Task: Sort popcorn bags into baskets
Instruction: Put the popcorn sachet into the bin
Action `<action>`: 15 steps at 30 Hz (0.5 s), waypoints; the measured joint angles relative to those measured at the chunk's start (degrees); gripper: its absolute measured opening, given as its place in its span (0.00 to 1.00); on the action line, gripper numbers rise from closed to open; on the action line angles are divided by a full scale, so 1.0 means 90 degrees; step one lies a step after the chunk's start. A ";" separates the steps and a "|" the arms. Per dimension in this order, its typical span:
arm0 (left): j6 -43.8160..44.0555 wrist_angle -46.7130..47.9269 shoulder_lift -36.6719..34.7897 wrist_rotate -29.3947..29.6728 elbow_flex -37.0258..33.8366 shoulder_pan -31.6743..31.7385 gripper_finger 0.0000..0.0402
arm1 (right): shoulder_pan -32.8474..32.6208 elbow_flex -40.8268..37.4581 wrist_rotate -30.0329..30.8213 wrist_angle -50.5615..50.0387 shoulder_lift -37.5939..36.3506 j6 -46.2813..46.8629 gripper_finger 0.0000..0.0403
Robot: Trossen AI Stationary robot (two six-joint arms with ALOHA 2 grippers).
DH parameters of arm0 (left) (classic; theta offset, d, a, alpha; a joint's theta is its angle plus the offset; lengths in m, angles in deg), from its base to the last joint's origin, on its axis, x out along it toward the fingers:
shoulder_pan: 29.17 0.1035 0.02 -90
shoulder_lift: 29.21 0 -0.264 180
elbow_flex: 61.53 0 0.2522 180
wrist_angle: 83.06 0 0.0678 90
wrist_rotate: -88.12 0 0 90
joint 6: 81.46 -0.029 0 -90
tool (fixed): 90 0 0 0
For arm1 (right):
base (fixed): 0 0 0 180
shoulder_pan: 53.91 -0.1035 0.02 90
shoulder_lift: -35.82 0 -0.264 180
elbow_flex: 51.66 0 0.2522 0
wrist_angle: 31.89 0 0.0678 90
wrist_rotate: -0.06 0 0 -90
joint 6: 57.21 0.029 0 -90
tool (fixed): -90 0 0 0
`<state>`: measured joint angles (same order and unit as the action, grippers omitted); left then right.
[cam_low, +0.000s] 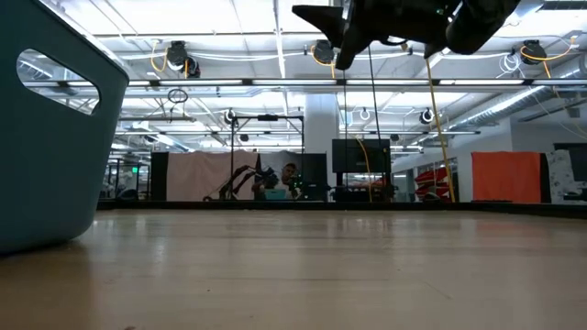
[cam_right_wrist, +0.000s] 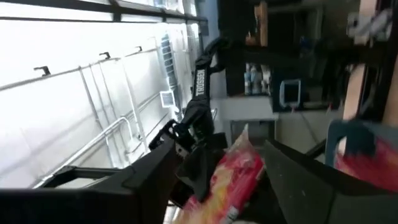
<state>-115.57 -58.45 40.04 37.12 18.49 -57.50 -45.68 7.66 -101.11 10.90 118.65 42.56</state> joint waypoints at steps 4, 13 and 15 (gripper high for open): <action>0.1883 0.1050 -0.0588 0.0065 0.0002 -0.0300 0.07 | 0.0012 0.0000 0.0268 0.0019 -0.0011 -0.0643 0.62; 0.5757 0.1991 -0.1556 -0.0730 0.0206 -0.1208 0.08 | 0.0001 0.0000 0.0404 0.0028 -0.0011 -0.1000 0.59; 0.6220 0.2123 -0.1535 -0.0943 0.0622 -0.1300 0.08 | 0.0000 0.0000 0.0388 0.0074 -0.0011 -0.1000 0.59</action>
<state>-59.59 -39.34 26.22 28.63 24.09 -69.20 -45.68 7.66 -97.62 11.57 118.56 33.56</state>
